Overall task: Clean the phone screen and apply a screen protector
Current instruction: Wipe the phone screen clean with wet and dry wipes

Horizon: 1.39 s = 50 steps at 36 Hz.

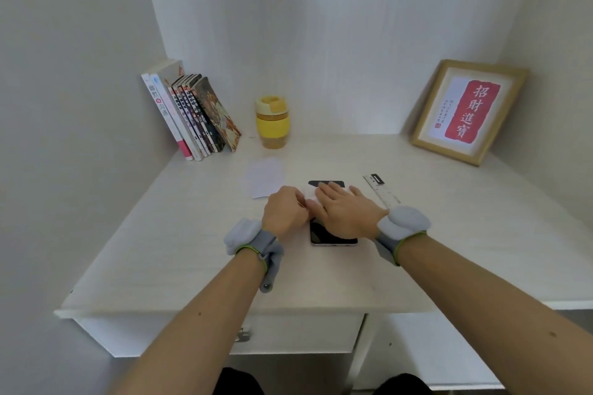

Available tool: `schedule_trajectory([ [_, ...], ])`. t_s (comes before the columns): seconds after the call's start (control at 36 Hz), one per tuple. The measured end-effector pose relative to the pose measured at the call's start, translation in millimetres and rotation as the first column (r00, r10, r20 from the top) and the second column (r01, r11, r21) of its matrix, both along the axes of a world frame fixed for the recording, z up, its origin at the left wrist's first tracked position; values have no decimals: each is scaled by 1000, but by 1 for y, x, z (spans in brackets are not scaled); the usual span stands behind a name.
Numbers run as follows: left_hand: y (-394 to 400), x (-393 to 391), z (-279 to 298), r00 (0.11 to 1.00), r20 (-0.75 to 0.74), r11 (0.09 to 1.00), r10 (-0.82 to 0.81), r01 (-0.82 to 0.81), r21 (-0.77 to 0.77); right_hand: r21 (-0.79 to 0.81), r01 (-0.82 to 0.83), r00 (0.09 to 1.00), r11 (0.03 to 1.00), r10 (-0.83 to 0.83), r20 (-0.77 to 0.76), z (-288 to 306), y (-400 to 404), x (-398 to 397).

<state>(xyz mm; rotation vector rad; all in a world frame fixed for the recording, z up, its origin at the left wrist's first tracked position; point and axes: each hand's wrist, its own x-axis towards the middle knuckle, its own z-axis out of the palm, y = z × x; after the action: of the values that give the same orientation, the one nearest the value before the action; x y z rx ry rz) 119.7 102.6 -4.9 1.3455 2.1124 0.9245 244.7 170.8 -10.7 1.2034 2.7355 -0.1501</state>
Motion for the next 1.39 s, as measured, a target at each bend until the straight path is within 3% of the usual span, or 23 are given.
schedule_trajectory([
  [0.22, 2, -1, 1, 999, 34, 1000, -10, 11, -21, -112, 128, 991, 985, -132, -30, 3, 19, -23],
  [0.58, 2, 3, 0, 997, -24, 995, 71, -73, -64, -158, 29, 999, 987, -34, -27, 8, -26, 9],
  [0.97, 0, 3, 4, 998, -52, 995, -41, 36, -92, -129, 207, 976, 970, -214, -38, -3, 21, -5],
  [1.39, -1, 1, -1, 999, -22, 998, 47, -47, -32, -154, 19, 1000, 988, -21, -10, 6, -28, 24],
])
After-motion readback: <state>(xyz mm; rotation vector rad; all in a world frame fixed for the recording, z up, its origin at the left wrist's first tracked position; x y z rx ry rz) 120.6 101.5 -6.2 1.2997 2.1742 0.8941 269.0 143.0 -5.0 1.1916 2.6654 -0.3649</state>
